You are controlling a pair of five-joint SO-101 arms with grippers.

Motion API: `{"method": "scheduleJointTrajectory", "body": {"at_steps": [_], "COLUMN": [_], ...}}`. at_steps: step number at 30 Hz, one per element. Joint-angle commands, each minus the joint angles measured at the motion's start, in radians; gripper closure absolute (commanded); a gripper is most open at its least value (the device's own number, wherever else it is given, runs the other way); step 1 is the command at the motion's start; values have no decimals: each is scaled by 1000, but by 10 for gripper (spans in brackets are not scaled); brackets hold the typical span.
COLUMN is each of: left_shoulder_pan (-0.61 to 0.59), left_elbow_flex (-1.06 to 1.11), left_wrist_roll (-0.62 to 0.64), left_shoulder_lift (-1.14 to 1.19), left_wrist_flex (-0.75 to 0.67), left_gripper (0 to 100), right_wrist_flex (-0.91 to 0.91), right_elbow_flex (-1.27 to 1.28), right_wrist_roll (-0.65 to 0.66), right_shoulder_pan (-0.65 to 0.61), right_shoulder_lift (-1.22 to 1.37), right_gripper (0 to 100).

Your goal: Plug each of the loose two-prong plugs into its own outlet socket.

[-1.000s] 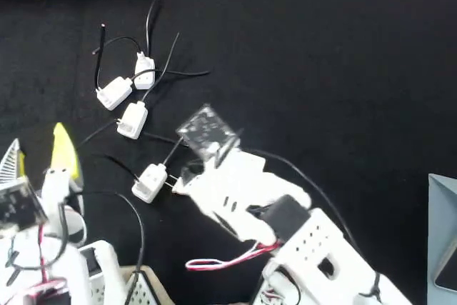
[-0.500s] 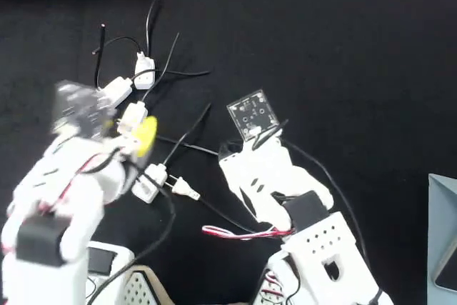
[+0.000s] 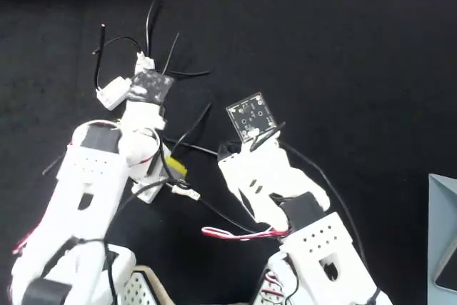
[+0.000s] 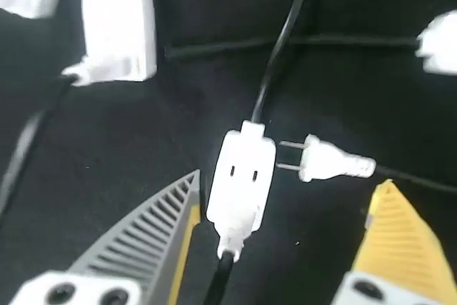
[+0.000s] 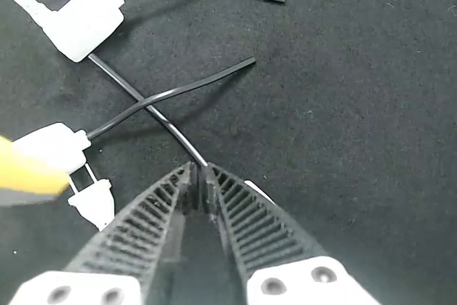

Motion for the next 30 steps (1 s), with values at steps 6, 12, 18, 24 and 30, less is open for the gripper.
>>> {"method": "scheduleJointTrajectory", "body": {"at_steps": [6, 12, 18, 24, 30], "left_shoulder_pan": [-13, -25, -35, -39, -41], "left_elbow_flex": [12, 18, 12, 12, 2], "left_wrist_roll": [-86, -84, -84, -84, -84], "left_shoulder_lift": [221, 344, 436, 393, 273], "left_wrist_flex": [-55, -137, -216, -210, -176], "left_gripper": [640, 656, 802, 911, 931], "right_wrist_flex": [-23, -21, -21, -21, -23], "right_elbow_flex": [-7, -7, -7, -7, -7], "right_wrist_roll": [6, 6, 5, 5, 6], "right_shoulder_pan": [11, 11, 11, 11, 11], "right_shoulder_lift": [-13, -13, -13, -13, -13], "right_gripper": [985, 985, 985, 985, 985]}}
